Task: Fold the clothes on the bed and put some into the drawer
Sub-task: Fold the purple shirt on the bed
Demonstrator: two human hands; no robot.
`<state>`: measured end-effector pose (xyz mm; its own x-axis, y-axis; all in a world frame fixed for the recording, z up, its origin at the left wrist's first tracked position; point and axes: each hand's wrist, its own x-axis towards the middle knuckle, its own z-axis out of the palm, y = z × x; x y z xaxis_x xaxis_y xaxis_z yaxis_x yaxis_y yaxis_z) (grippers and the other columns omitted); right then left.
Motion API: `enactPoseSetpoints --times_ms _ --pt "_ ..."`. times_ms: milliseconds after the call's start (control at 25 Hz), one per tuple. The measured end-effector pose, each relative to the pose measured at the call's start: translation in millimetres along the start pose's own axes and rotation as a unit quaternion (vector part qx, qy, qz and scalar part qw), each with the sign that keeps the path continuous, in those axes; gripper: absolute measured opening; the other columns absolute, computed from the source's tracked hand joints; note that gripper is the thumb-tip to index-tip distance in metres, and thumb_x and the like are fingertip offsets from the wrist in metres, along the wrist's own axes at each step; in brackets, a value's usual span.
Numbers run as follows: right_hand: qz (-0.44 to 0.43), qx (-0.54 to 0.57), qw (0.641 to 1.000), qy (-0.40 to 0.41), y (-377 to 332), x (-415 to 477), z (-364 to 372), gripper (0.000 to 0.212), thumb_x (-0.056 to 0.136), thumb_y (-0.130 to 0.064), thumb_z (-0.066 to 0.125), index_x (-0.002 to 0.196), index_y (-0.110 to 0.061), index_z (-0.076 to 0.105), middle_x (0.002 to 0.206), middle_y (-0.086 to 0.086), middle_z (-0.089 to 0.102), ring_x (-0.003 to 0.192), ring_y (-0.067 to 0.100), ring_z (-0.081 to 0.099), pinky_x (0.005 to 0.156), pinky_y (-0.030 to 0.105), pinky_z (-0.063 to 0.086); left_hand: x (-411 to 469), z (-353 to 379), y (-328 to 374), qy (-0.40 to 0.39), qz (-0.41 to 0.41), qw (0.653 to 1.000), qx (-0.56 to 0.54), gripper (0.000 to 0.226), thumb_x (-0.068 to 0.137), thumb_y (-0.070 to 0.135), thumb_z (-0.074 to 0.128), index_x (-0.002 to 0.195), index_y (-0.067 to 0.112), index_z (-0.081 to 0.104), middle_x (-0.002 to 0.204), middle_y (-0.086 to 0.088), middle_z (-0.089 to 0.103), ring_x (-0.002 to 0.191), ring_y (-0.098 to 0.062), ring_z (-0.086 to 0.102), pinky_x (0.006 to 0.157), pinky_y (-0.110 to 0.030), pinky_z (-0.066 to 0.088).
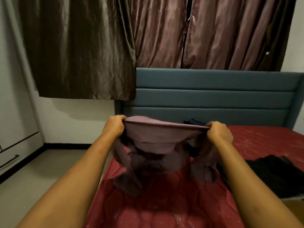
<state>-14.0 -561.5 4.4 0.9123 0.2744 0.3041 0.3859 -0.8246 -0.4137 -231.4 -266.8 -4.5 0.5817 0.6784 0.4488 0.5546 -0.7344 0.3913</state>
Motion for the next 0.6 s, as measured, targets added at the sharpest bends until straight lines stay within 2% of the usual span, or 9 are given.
enactPoseSetpoints --times_ms 120,200,280,320,360,400,480,560,600 --pt "-0.024 -0.048 0.994 -0.092 8.4 -10.2 34.0 0.032 0.092 -0.014 0.051 0.122 -0.015 0.062 0.129 0.018 0.058 0.117 0.035 0.056 0.092 0.04 0.047 -14.8 26.0 -19.0 -0.108 -0.08 0.984 0.118 0.041 0.093 0.01 0.047 0.131 0.017 0.058 0.135 -0.014 0.055 0.124 -0.033 0.049 0.105 -0.037 0.04" --pt "-0.099 -0.042 0.977 -0.186 1.8 -22.4 56.7 0.027 0.092 -0.02 0.052 0.113 -0.012 0.067 0.122 0.016 0.063 0.111 0.032 0.059 0.086 0.032 0.046 -38.2 46.3 -14.6 -0.165 -0.04 0.971 0.166 0.049 0.093 0.027 0.054 0.14 0.016 0.046 0.143 -0.011 0.047 0.131 -0.029 0.044 0.108 -0.036 0.036" --pt "-0.157 -0.003 0.953 -0.26 -14.6 -48.5 87.5 0.026 0.095 -0.021 0.05 0.106 -0.007 0.069 0.113 0.015 0.067 0.098 0.024 0.061 0.075 0.028 0.041 -76.6 77.9 4.5 -0.269 0.053 0.962 0.017 0.078 0.082 0.037 0.072 0.147 0.013 0.036 0.149 -0.01 0.039 0.137 -0.025 0.037 0.111 -0.032 0.03" --pt "-0.182 0.033 0.938 -0.292 -25.2 -65.0 106.0 0.027 0.097 -0.02 0.049 0.105 -0.004 0.069 0.11 0.017 0.067 0.094 0.021 0.058 0.072 0.027 0.04 -104.6 94.8 18.0 -0.33 0.08 0.937 -0.082 0.097 0.07 0.04 0.081 0.149 0.012 0.031 0.149 -0.009 0.038 0.137 -0.023 0.036 0.112 -0.031 0.03" --pt "-0.195 0.077 0.923 -0.321 -36.9 -86.6 119.6 0.026 0.098 -0.018 0.048 0.101 -0.002 0.069 0.104 0.018 0.067 0.09 0.021 0.056 0.072 0.029 0.041 -133.8 108.9 31.0 -0.352 0.079 0.918 -0.167 0.11 0.058 0.042 0.083 0.149 0.012 0.029 0.146 -0.008 0.04 0.135 -0.021 0.038 0.11 -0.03 0.033" --pt "-0.193 0.133 0.907 -0.349 -46.2 -106.6 131.6 0.027 0.099 -0.017 0.047 0.09 -0.004 0.068 0.09 0.017 0.066 0.085 0.022 0.056 0.07 0.032 0.043 -155.7 122.0 39.1 -0.343 0.038 0.911 -0.225 0.11 0.053 0.039 0.078 0.148 0.012 0.029 0.139 -0.007 0.046 0.129 -0.02 0.044 0.103 -0.026 0.038" --pt "-0.126 0.273 0.863 -0.407 -52.7 -129.7 146.0 0.035 0.101 -0.018 0.045 0.068 -0.014 0.056 0.063 0.005 0.052 0.065 0.02 0.051 0.057 0.032 0.041 -181.9 130.0 41.1 -0.269 -0.034 0.922 -0.278 0.088 0.057 0.03 0.061 0.14 0.01 0.041 0.126 -0.011 0.058 0.118 -0.023 0.056 0.084 -0.02 0.041" --pt "-0.027 0.39 0.805 -0.446 -42.5 -134.0 150.2 0.029 0.1 -0.015 0.045 0.073 -0.015 0.055 0.065 0.004 0.051 0.06 0.015 0.05 0.055 0.027 0.04 -184.2 124.0 29.9 -0.236 -0.055 0.935 -0.26 0.081 0.06 0.026 0.051 0.138 0.006 0.046 0.132 -0.014 0.057 0.124 -0.027 0.053 0.09 -0.021 0.038" --pt "0.005 0.417 0.791 -0.447 -34.4 -133.0 152.2 0.023 0.098 -0.01 0.045 0.079 -0.015 0.058 0.072 0.004 0.056 0.062 0.014 0.054 0.056 0.027 0.043 -181.1 119.4 22.4 -0.236 -0.05 0.939 -0.244 0.081 0.061 0.026 0.05 0.139 0.005 0.045 0.136 -0.014 0.053 0.128 -0.026 0.05 0.096 -0.022 0.036"
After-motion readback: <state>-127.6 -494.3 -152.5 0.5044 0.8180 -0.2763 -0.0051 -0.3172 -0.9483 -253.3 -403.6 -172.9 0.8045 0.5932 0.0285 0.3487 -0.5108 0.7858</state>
